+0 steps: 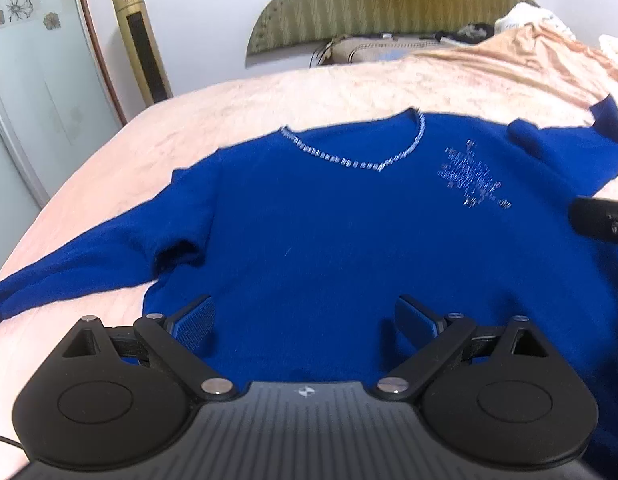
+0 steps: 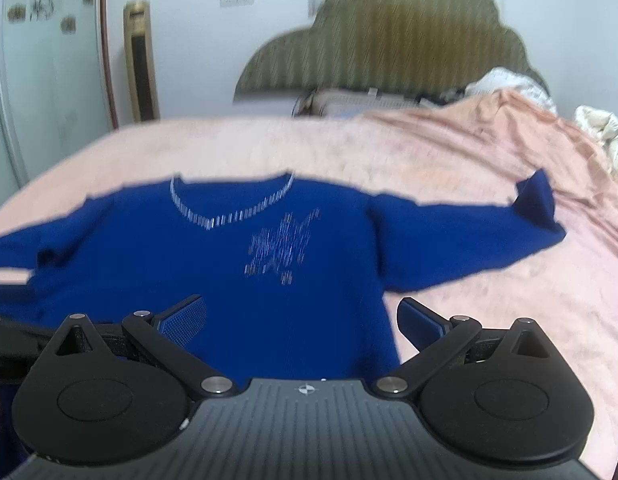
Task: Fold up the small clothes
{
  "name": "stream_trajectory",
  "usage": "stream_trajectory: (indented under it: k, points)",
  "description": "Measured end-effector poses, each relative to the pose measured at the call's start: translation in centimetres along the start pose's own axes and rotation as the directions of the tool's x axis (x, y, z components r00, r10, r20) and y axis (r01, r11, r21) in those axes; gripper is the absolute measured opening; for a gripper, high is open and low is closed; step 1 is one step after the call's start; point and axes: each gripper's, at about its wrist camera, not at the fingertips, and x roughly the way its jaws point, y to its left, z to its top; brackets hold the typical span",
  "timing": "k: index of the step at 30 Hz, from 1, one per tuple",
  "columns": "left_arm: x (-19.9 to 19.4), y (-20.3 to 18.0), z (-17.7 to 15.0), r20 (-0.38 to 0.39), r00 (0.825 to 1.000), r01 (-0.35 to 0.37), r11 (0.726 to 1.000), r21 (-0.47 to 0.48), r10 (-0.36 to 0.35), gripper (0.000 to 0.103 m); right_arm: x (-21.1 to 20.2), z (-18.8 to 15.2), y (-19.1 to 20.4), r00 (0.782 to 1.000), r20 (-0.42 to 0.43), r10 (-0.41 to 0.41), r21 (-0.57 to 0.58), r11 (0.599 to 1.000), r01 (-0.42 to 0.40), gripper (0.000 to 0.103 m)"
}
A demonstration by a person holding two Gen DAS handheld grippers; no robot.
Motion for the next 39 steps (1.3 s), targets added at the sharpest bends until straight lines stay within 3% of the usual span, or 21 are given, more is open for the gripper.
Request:
stream_trajectory:
  k: [4,9,13,17,27,39]
  points:
    - [0.1,-0.4,0.1,-0.005,1.0,0.0,1.0,0.009,0.0,0.097,0.7,-0.2,-0.2,0.999,-0.041,0.005,-0.022,1.0,-0.006,0.103]
    - [0.7,-0.6,0.5,-0.044,0.999,0.026,1.0,0.018,-0.025,0.097,-0.7,0.1,-0.5,0.997,0.073,0.016,-0.005,1.0,-0.016,0.103]
    - [0.8,-0.8,0.9,-0.039,0.998,0.046,0.999,0.003,-0.046,0.097,0.8,0.1,-1.2,0.999,-0.015,0.039,0.006,0.999,-0.039,0.103]
    - [1.1,-1.2,1.2,-0.04,0.999,0.03,0.999,0.011,-0.03,0.097,0.7,-0.5,-1.7,0.997,-0.022,0.077,0.047,0.996,-0.076,0.103]
    - [1.8,-1.2,1.1,-0.049,0.999,-0.018,1.0,0.003,0.018,0.097,1.3,-1.0,-1.8,0.997,-0.047,0.055,0.043,0.998,-0.053,0.103]
    - [1.9,-1.4,1.0,-0.047,0.999,-0.013,1.0,0.022,0.014,0.097,1.2,-0.9,-1.5,0.998,-0.042,0.048,0.023,0.999,-0.047,0.103]
